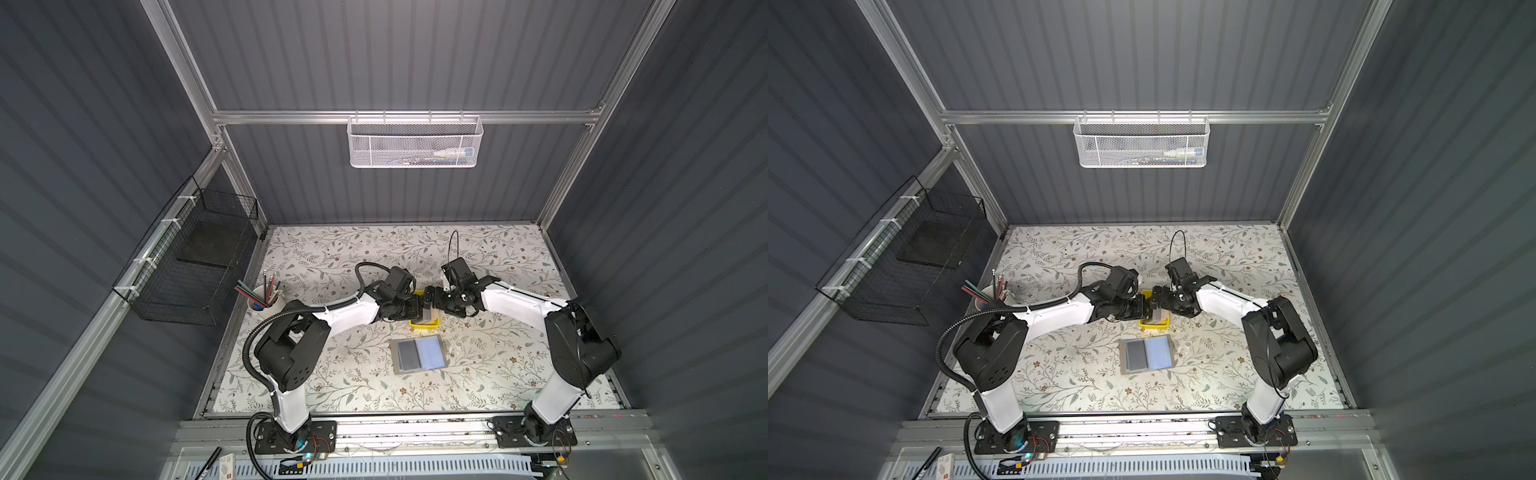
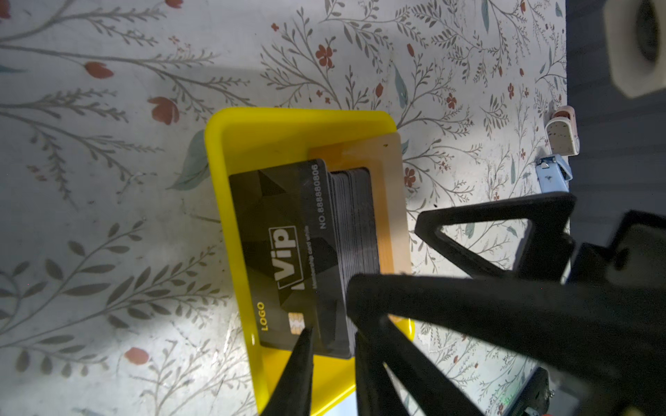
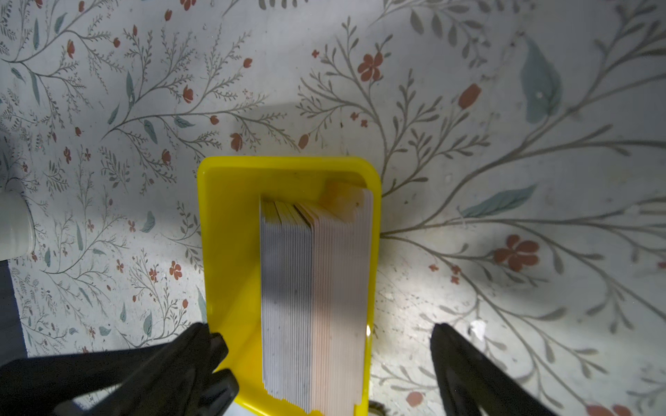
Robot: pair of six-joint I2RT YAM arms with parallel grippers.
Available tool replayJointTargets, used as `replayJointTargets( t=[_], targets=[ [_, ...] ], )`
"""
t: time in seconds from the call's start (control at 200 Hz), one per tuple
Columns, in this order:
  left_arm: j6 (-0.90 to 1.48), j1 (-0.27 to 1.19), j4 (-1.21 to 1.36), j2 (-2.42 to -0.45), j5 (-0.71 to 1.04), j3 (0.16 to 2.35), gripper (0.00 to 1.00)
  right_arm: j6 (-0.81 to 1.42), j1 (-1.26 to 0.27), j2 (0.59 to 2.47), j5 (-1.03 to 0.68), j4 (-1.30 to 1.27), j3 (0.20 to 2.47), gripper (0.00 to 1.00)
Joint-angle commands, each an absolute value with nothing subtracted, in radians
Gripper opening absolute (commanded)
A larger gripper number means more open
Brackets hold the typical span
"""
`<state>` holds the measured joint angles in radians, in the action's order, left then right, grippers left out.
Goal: Put the credit cards into the card holder
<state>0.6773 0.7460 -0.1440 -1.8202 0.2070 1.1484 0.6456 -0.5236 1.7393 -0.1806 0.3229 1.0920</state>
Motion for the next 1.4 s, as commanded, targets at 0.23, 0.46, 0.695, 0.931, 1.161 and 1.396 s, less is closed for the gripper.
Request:
replayJointTargets(
  t=[0.23,0.46,0.695,0.931,1.161,1.396],
  targets=[
    [0.689,0.734,-0.129,-1.787,0.221,1.117,0.22,0.628,-0.532,1.784,-0.192,0.354,1.125,0.97],
    [0.689,0.73,-0.128,-1.776,0.219,1.105,0.22,0.634,-0.532,1.759,-0.166,0.367,1.115,0.95],
    [0.688,0.727,-0.129,-1.766,0.22,1.098,0.22,0.647,-0.529,1.704,-0.129,0.374,1.091,0.93],
    [0.688,0.725,-0.129,-1.76,0.222,1.098,0.21,0.644,-0.527,1.668,-0.136,0.365,1.078,0.91],
    [0.689,0.725,-0.127,-1.757,0.222,1.095,0.21,0.624,-0.535,1.7,-0.19,0.363,1.101,0.93],
    [0.688,0.726,-0.125,-1.759,0.225,1.098,0.21,0.63,-0.538,1.746,-0.179,0.383,1.12,0.95]
  ],
)
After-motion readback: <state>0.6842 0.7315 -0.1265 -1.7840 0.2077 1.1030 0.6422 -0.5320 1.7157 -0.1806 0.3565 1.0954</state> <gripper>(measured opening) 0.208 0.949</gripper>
